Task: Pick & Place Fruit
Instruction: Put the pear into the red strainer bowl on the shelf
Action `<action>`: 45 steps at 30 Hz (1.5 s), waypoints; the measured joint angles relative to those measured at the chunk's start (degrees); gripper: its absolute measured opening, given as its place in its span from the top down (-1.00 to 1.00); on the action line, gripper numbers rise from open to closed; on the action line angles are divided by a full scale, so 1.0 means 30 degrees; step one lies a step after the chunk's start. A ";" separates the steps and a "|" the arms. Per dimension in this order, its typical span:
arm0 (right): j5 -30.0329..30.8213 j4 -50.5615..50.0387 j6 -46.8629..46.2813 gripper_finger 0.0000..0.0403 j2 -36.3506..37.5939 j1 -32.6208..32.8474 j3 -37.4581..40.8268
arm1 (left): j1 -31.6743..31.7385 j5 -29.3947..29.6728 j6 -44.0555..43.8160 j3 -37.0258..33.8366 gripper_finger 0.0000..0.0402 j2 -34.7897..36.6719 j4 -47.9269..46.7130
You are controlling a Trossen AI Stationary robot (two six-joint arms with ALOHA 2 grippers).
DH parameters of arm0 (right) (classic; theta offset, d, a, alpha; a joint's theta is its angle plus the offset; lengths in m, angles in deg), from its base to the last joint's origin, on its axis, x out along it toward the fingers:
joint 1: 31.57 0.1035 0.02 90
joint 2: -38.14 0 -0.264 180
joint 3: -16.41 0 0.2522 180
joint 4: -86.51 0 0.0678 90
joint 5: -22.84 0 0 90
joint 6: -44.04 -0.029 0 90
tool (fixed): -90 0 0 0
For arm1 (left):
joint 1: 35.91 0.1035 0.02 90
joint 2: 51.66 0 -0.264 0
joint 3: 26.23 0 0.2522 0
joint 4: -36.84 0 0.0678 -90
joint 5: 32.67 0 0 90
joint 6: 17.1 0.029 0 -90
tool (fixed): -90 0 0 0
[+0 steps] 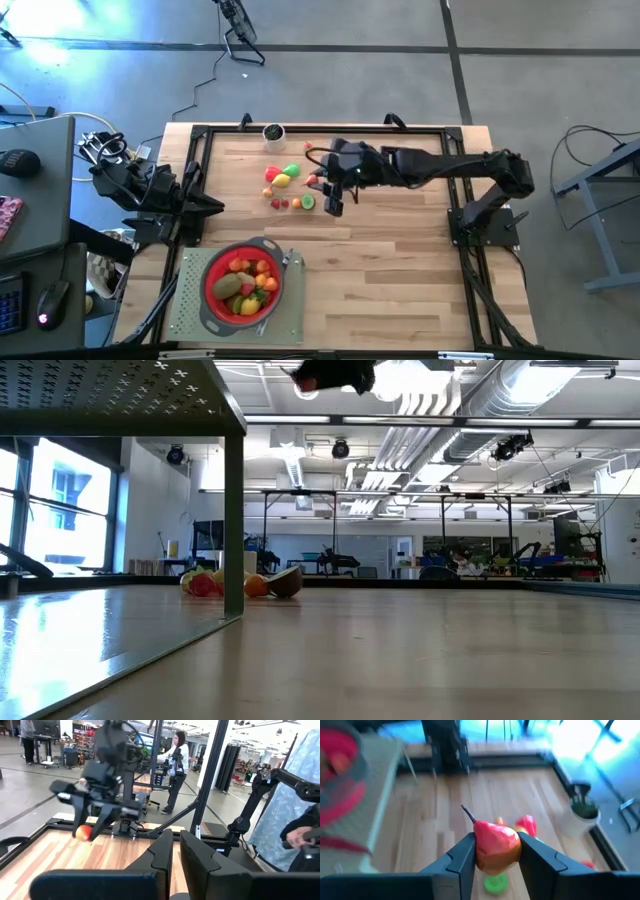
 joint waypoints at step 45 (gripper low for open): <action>0.6762 0.8458 0.3168 0.40 0.0159 0.6668 0.0022 | 0.0153 0.4583 -1.3151 0.0007 0.85 -0.3879 0.4659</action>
